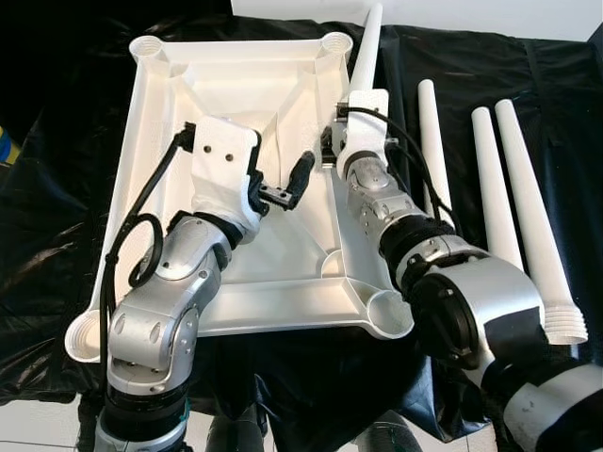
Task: Building children table
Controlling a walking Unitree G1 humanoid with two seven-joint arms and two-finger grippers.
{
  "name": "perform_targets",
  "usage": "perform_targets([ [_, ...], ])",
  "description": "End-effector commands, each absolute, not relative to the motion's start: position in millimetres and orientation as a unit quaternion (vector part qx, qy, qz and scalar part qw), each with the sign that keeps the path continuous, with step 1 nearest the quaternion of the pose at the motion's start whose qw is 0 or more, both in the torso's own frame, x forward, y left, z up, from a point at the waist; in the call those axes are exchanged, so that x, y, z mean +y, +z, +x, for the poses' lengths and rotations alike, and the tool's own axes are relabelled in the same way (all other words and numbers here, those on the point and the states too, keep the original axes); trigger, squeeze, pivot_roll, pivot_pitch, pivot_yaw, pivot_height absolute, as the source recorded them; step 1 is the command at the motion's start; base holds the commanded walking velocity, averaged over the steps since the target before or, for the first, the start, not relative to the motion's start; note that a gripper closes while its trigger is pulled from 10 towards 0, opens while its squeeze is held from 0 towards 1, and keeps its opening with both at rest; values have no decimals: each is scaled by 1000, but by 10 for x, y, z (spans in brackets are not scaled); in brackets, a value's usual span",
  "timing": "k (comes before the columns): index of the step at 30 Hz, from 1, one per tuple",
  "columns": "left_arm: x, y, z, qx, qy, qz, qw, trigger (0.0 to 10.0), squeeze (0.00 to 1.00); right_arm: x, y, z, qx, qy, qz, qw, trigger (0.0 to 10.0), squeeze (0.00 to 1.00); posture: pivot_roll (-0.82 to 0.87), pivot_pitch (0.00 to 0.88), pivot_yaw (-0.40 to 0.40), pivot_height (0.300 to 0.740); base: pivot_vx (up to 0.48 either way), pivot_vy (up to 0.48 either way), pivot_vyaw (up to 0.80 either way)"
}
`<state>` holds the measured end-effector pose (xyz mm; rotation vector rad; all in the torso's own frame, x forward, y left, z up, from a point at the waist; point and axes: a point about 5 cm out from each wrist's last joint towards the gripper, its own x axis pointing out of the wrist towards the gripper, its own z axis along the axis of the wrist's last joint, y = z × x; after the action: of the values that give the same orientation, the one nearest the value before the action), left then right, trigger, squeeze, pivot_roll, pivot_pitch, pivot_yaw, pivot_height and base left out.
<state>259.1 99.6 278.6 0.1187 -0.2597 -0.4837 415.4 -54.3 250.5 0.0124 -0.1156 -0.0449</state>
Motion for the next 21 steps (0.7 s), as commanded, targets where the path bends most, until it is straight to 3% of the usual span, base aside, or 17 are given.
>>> perform_targets([
  [1, 1004, 2788, 2563, -126, -215, 60, 966, 10000, 0, -555, 2451, 4152, -49, -27, 7, 998, 10000, 0, 401, 305, -51, 740, 0, 0, 0],
  [11, 1014, 2794, 2558, -123, -217, 62, 966, 10000, 0, -603, 2495, 4164, -61, -38, -5, 997, 10000, 0, 413, 296, -40, 740, 0, 0, 0],
  [12, 1015, 2794, 2559, -123, -218, 63, 966, 10000, 0, -612, 2496, 4164, -63, -43, -9, 997, 6118, 0, 416, 292, -39, 740, 0, 0, 0],
  [13, 1015, 2794, 2559, -123, -218, 63, 966, 10000, 0, -612, 2496, 4164, -63, -43, -9, 997, 6118, 0, 416, 292, -39, 740, 0, 0, 0],
  [14, 1015, 2793, 2557, -123, -218, 63, 966, 10000, 0, -622, 2492, 4164, -63, -47, -11, 997, 1608, 0, 418, 289, -38, 740, 0, 0, 0],
  [15, 1016, 2792, 2557, -122, -218, 64, 966, 10000, 0, -635, 2483, 4164, -62, -53, -10, 997, 0, 0, 420, 288, -38, 740, 0, 0, 0],
  [21, 1018, 2794, 2557, -121, -218, 64, 966, 10000, 0, -636, 2480, 4162, -64, -54, -11, 996, 0, 0, 417, 281, -37, 740, 0, 0, 0],
])
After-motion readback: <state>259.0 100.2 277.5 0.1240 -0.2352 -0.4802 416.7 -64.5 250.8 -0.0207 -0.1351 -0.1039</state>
